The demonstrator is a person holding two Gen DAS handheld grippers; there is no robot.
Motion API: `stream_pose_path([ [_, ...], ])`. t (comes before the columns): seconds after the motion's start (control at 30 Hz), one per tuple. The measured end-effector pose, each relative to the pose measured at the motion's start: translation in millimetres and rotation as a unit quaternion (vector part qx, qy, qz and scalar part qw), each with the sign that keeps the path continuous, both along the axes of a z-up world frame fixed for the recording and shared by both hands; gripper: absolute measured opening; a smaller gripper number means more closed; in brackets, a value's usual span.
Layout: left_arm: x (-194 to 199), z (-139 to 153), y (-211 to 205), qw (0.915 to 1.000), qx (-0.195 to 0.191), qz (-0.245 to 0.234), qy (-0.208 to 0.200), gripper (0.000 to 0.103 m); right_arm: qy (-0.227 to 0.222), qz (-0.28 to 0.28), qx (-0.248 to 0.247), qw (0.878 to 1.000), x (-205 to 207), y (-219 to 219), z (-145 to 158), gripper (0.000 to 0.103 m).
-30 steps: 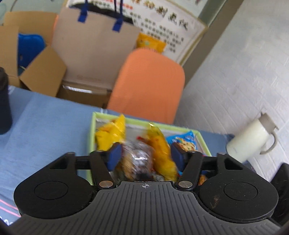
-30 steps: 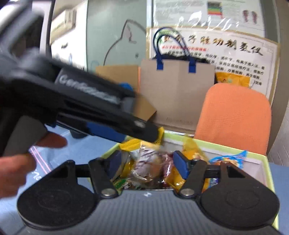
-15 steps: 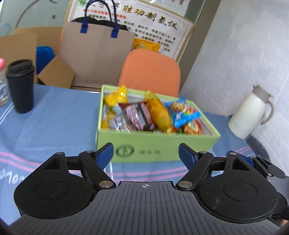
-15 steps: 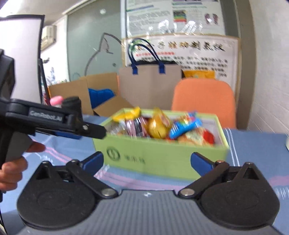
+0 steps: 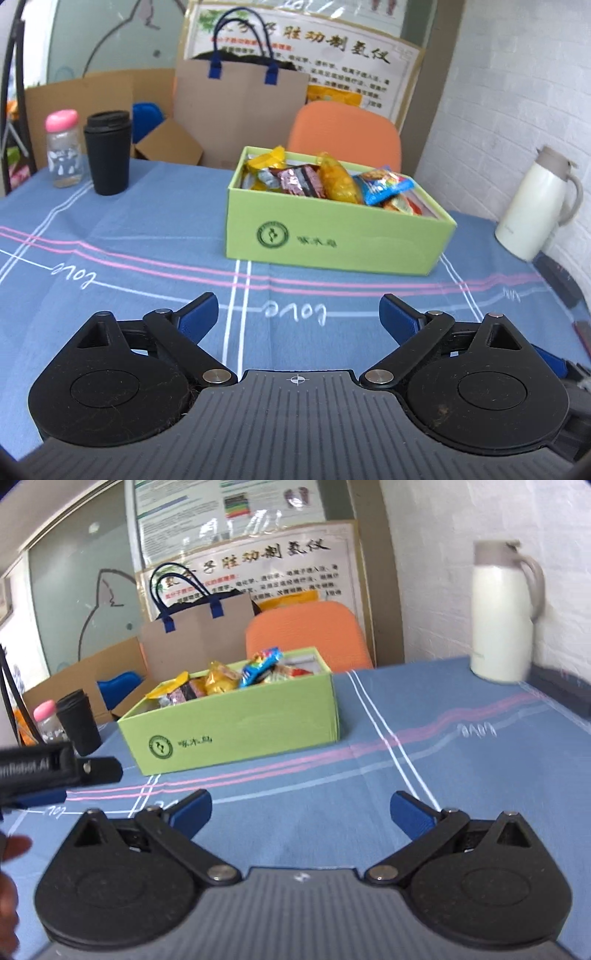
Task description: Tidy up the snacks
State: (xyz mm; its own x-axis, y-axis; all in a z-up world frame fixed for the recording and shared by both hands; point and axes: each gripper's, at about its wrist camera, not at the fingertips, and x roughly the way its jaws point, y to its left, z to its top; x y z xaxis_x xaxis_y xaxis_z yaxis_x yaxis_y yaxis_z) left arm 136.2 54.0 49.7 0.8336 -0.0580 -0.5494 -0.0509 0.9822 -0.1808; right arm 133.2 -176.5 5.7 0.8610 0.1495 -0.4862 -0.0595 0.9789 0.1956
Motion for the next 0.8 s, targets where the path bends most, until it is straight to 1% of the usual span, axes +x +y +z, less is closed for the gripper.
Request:
stream_pose_path([
  [0.1, -19, -3, -9, 0.9999, 0.012, -0.005, -0.003, 0.082, -0.004, -0.022, 0.001, 1.0, -19, -5, 4, 0.102],
  [0.23, -38, -6, -17, 0.9998, 0.006, -0.02, 0.0, 0.081, -0.01, -0.031, -0.006, 0.999, -43, -12, 6, 0.102],
  [0.3, -47, -7, -20, 0.9998, -0.001, -0.021, 0.004, 0.081, -0.009, -0.035, -0.009, 0.999, -53, -15, 7, 0.102],
  [0.4, -57, -6, -24, 0.9998, -0.002, -0.017, 0.01, 0.081, -0.019, -0.041, -0.015, 0.999, -70, -18, 10, 0.102],
  [0.5, -70, -5, -27, 0.9999, 0.008, -0.014, 0.002, 0.08, -0.029, -0.045, -0.008, 0.999, -86, -23, 11, 0.102],
  [0.6, -85, -5, -33, 0.9996, 0.025, -0.012, -0.006, 0.08, -0.03, -0.05, -0.006, 0.998, -98, -26, 10, 0.102],
  [0.8, -107, -4, -40, 0.9991, 0.03, -0.026, -0.012, 0.078, -0.025, -0.06, -0.013, 0.998, -113, -31, 4, 0.102],
])
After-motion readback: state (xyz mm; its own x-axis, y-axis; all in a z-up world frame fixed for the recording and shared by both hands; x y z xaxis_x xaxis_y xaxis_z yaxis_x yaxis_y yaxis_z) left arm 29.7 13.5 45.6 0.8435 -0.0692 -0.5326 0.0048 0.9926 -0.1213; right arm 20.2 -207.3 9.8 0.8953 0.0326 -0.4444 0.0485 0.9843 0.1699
